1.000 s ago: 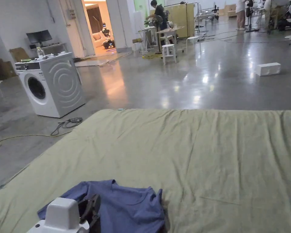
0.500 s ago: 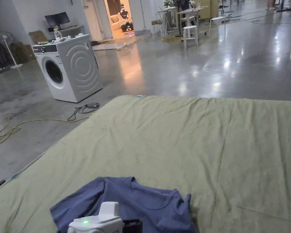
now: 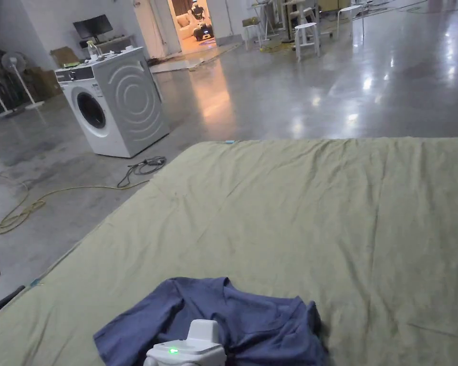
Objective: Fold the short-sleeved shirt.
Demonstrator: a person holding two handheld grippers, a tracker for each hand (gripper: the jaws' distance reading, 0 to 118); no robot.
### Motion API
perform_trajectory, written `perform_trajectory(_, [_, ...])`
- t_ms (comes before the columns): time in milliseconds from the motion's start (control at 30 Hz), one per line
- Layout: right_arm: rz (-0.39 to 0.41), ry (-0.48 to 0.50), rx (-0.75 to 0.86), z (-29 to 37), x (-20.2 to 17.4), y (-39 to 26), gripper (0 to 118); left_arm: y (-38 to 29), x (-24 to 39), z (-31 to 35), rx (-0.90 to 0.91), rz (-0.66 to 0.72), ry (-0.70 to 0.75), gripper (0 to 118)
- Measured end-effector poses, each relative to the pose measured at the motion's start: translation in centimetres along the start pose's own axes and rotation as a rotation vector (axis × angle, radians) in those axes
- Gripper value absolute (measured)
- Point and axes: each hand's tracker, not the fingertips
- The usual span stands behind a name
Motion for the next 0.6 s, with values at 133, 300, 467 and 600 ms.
perform_trajectory(133, [0.031,0.008,0.035,1.5,0.3,0.0,0,0.8,-2.8,0.9,0.019,0.417,-0.129,1])
perform_trajectory(300, [0.027,0.002,0.057,3.0,1.7,-0.3,0,3.3,-4.6,5.1,0.202,0.628,-0.292,1])
perform_trajectory(467, [-0.031,-0.017,0.077,4.7,3.3,-1.0,0,7.6,-1.1,7.9,0.290,0.580,-0.405,1])
perform_trajectory(600, [-0.085,-0.044,0.087,6.0,4.7,-2.2,0,11.4,7.0,9.3,0.319,0.368,-0.526,1])
